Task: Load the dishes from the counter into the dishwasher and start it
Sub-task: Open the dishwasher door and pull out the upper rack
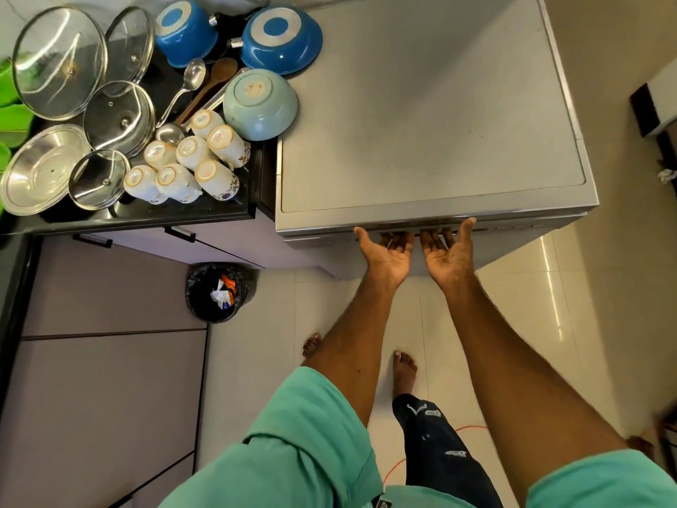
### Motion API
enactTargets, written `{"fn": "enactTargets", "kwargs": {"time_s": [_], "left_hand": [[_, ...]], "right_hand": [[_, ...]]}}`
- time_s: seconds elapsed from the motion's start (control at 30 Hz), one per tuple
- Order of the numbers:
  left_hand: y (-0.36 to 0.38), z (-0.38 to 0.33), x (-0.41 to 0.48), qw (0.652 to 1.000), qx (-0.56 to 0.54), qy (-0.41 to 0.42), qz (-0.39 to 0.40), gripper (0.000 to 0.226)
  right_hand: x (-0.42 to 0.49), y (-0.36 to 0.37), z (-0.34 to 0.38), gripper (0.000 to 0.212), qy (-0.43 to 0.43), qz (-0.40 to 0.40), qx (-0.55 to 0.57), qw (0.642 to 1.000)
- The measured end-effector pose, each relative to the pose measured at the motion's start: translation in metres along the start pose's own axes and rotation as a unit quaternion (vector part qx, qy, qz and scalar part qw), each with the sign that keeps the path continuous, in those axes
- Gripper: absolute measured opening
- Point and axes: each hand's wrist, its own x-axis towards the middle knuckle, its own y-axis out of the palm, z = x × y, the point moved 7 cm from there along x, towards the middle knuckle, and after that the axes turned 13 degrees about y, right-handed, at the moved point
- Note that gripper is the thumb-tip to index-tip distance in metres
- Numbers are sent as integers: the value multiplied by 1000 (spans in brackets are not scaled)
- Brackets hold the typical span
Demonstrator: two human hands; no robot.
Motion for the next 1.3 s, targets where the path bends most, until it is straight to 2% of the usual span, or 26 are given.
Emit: {"fn": "enactTargets", "kwargs": {"time_s": [0.07, 0.13, 0.23, 0.33, 0.4, 0.47, 0.5, 0.53, 0.57, 0.6, 0.63, 0.67, 0.7, 0.73, 0.77, 0.8, 0.83, 0.9, 0.97, 1.03, 1.07, 1.13, 1.2, 1.3], "left_hand": [[-11, 4, -10, 998, 58, 15, 0, 96], [-34, 15, -31, 997, 79, 19, 4, 91], [-94, 37, -68, 994, 111, 5, -23, 73], [-161, 58, -95, 983, 163, -48, -73, 58], [-202, 68, -107, 961, 256, -71, -78, 38], [-250, 72, -102, 894, 440, -52, -68, 34], [-269, 68, -99, 831, 551, -44, -63, 45], [-283, 60, -100, 738, 672, -35, -47, 56], [-280, 50, -104, 632, 775, -6, -2, 54], [-273, 45, -105, 544, 836, 43, 61, 41], [-262, 40, -108, 486, 861, 107, 109, 30], [-252, 35, -108, 446, 865, 170, 155, 26], [-243, 31, -108, 428, 857, 218, 188, 27], [-243, 32, -99, 410, 847, 249, 230, 33], [-243, 35, -91, 376, 853, 249, 263, 42], [-250, 41, -80, 336, 863, 235, 294, 50], [-258, 46, -71, 299, 878, 204, 313, 55], [-271, 49, -56, 266, 883, 197, 332, 60], [-280, 51, -53, 251, 874, 228, 349, 60], [-288, 56, -54, 243, 870, 232, 360, 59], [-295, 59, -56, 242, 869, 228, 367, 57], [-314, 68, -57, 247, 869, 198, 379, 56], [-343, 81, -54, 247, 874, 140, 395, 58], [-401, 105, -40, 213, 882, 30, 420, 66]], "right_hand": [[-12, -12, -7, 62, -24, -23, -65, 997], [-30, -42, -23, 58, -24, -41, -77, 996], [-68, -108, -51, 64, 1, -77, -43, 996], [-97, -177, -77, 62, 39, -123, -61, 990], [-106, -215, -88, 67, 56, -141, -101, 983], [-113, -243, -97, 78, 62, -163, -147, 974], [-116, -252, -100, 78, 64, -176, -158, 970], [-118, -262, -104, 70, 64, -191, -150, 968], [-119, -270, -108, 57, 57, -202, -145, 967], [-119, -277, -109, 45, 47, -218, -163, 961], [-121, -280, -108, 39, 39, -240, -208, 947], [-123, -286, -103, 43, 28, -277, -281, 919], [-126, -293, -97, 55, 8, -331, -363, 871], [-132, -297, -87, 69, -23, -399, -449, 800], [-138, -293, -76, 80, -80, -446, -522, 723], [-143, -280, -68, 87, -162, -454, -586, 651], [-142, -265, -65, 88, -234, -426, -644, 591], [-124, -242, -79, 74, -317, -309, -749, 492], [-98, -246, -101, 62, -304, -236, -823, 417], [-85, -267, -114, 61, -266, -227, -862, 367], [-85, -278, -119, 60, -257, -225, -870, 356], [-86, -308, -129, 60, -252, -212, -876, 353], [-83, -343, -139, 66, -194, -207, -888, 362], [-67, -401, -155, 82, -105, -200, -903, 366]]}}
